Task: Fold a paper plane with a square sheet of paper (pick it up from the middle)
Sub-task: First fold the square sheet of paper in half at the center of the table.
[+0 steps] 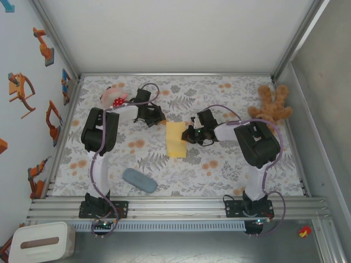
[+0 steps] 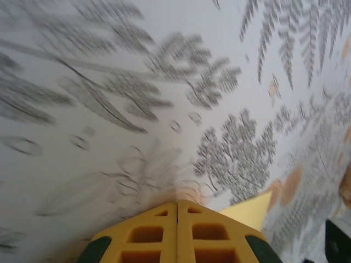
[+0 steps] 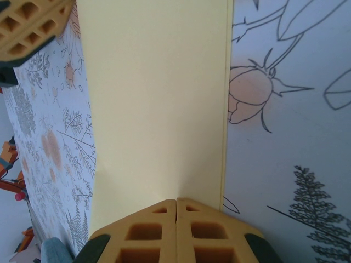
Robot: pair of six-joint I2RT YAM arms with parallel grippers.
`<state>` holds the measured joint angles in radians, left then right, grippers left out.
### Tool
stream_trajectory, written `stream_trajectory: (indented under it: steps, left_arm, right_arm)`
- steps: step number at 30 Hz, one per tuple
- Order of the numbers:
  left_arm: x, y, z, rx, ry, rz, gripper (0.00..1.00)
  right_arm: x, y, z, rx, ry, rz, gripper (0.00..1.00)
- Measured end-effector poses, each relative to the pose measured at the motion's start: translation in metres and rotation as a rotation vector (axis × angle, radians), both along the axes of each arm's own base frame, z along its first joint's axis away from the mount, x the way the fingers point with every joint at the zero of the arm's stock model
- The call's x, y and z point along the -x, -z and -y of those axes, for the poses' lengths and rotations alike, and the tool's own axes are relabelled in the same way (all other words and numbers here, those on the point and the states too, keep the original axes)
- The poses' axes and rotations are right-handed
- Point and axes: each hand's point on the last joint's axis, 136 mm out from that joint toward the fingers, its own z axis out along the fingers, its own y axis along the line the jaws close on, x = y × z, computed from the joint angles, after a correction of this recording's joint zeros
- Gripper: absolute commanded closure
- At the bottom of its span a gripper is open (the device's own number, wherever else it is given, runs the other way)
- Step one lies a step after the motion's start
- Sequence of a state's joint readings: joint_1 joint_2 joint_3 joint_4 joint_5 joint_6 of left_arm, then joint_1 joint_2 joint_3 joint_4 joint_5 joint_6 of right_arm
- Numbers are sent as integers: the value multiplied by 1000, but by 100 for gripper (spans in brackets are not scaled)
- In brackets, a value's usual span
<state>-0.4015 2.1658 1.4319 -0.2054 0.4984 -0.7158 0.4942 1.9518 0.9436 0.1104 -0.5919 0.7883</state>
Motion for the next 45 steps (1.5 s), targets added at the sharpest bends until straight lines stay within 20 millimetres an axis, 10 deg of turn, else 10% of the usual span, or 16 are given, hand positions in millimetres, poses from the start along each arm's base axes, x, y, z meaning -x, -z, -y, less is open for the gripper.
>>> stream_trajectory:
  steps: [5, 11, 18, 37, 45]
  left_arm:
    - [8, -14, -6, -23, -1, 18, 100]
    - [65, -48, 28, 18, 104, 64, 100]
    - [120, -17, 40, 50, 159, -59, 100]
    - [118, 5, -18, 22, 118, -123, 100]
    - [113, -43, -5, 82, 123, -1, 100]
  right_arm:
    - [0, 0, 0, 0, 0, 0, 100]
    - [0, 0, 0, 0, 0, 0, 100]
    - [0, 0, 0, 0, 0, 0, 100]
    - [0, 0, 0, 1, 0, -1, 100]
    - [0, 0, 0, 1, 0, 0, 100]
